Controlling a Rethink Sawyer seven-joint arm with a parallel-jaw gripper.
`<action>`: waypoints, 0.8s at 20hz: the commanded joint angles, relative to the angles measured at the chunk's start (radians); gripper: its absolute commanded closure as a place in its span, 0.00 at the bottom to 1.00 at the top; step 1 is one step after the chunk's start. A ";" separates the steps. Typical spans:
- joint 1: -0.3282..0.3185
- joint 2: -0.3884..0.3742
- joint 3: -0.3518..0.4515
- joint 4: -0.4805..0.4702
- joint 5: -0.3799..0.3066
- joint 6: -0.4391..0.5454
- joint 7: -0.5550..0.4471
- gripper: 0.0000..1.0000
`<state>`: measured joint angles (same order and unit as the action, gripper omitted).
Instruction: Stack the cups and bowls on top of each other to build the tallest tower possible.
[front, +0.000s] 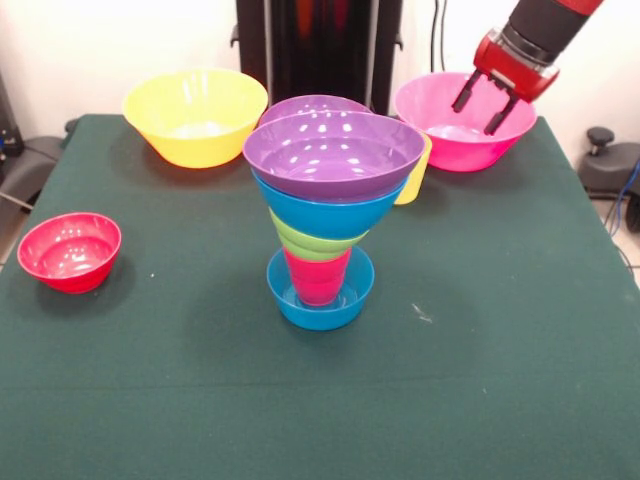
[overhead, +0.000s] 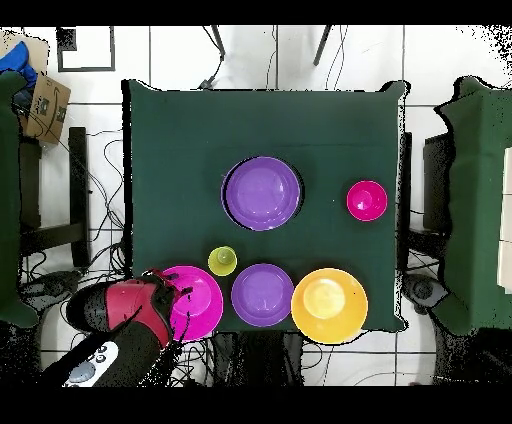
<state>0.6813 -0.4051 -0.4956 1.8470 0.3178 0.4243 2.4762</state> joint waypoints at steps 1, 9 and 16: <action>-0.003 -0.048 0.080 -0.098 -0.080 0.219 0.010 0.00; -0.002 -0.059 0.084 -0.125 -0.103 0.270 0.042 0.00; 0.007 -0.052 0.104 -0.170 -0.086 0.257 0.076 0.00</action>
<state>0.6832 -0.4761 -0.4957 1.7748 0.2676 0.6356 2.4762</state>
